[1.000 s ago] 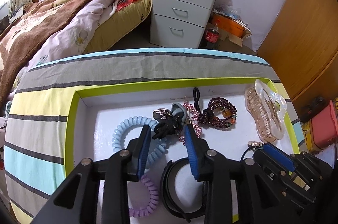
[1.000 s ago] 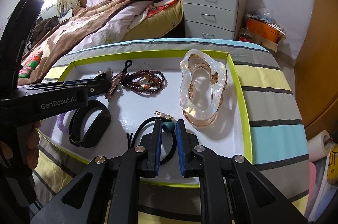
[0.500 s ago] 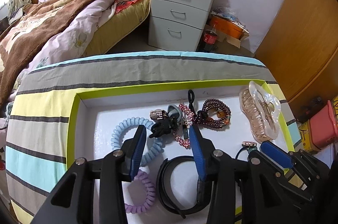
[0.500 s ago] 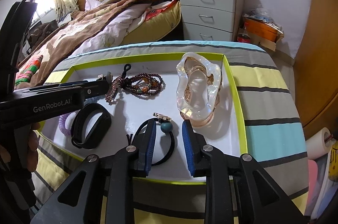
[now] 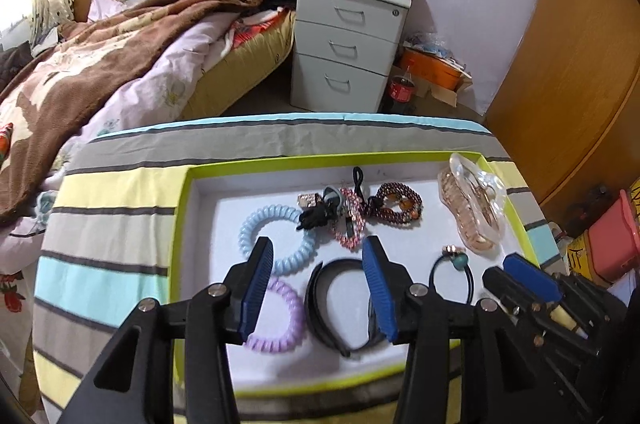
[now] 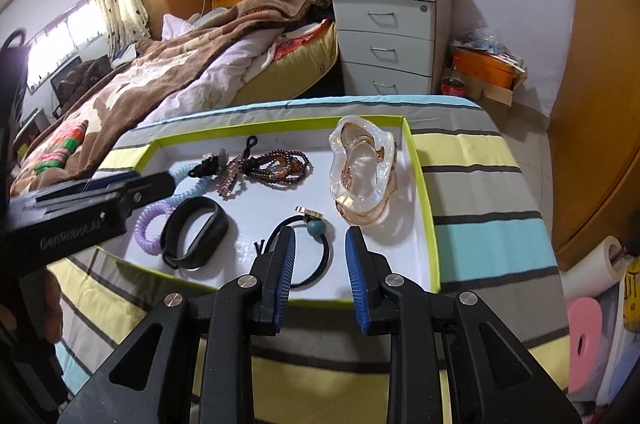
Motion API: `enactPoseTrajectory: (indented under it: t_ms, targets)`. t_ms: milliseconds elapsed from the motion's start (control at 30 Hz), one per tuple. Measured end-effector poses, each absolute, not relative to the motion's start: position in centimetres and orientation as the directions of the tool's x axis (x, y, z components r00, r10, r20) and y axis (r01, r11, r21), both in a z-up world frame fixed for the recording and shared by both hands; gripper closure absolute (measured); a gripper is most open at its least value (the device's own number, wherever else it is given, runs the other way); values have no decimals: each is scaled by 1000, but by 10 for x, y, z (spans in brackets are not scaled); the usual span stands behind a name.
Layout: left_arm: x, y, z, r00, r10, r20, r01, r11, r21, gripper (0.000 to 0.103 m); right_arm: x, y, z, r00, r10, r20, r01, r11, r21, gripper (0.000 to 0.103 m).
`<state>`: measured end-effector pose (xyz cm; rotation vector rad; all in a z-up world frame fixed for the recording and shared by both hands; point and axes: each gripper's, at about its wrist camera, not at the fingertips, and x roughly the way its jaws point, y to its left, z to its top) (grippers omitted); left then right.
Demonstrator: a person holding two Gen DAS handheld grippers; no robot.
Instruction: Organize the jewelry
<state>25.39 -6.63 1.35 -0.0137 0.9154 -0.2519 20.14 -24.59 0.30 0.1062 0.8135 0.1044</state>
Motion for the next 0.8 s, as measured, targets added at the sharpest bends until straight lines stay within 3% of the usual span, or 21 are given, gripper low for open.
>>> enactPoseTrajectory:
  t_ms: [800]
  targets:
    - [132, -52, 28, 689, -125, -714, 169, 986, -10, 50, 112, -231, 25, 744, 106, -659, -30, 992, 126, 75]
